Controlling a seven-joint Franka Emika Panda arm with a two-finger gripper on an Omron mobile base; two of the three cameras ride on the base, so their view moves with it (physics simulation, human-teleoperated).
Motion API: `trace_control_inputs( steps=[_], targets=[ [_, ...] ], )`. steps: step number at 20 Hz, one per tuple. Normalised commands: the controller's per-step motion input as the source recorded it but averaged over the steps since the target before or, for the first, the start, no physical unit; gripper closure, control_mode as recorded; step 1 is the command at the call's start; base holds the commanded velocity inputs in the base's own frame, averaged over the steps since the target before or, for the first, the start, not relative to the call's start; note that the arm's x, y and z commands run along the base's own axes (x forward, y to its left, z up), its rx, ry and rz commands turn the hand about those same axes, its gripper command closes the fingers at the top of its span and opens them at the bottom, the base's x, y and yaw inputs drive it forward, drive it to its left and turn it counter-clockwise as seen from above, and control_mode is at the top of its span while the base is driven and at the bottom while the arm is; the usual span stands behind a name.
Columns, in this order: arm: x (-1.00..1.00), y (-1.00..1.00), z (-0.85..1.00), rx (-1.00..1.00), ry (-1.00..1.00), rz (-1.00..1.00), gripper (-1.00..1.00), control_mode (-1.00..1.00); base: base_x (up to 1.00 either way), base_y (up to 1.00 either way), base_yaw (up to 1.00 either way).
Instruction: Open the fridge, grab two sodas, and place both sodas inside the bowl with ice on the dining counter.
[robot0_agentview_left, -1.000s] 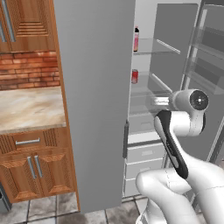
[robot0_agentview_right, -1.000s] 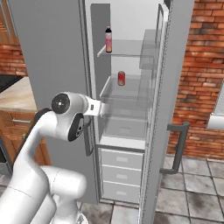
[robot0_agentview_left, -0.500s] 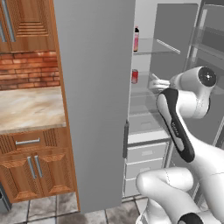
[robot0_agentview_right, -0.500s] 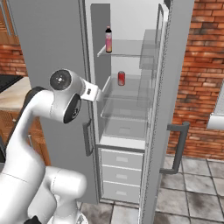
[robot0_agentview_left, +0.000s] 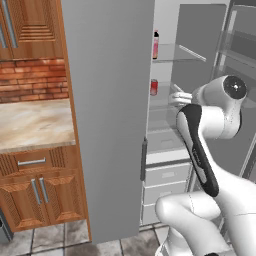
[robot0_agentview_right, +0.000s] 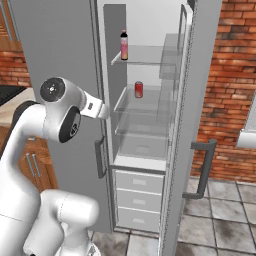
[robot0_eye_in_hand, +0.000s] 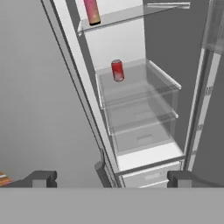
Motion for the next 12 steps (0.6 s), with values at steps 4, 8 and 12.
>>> trace_control_inputs(
  steps=[4, 8, 12],
  targets=[
    [-0.26, 0.33, -0.35, 0.0, 0.04, -0.07, -1.0, -1.0, 0.0, 0.0, 0.0],
    [-0.01, 0.21, -0.42, -0.01, 0.16, -0.07, -1.0, -1.0, 0.0, 0.0, 0.0],
    [0.0, 0.11, -0.44, -0.02, 0.17, -0.03, -1.0, -1.0, 0.0, 0.0, 0.0]
  ],
)
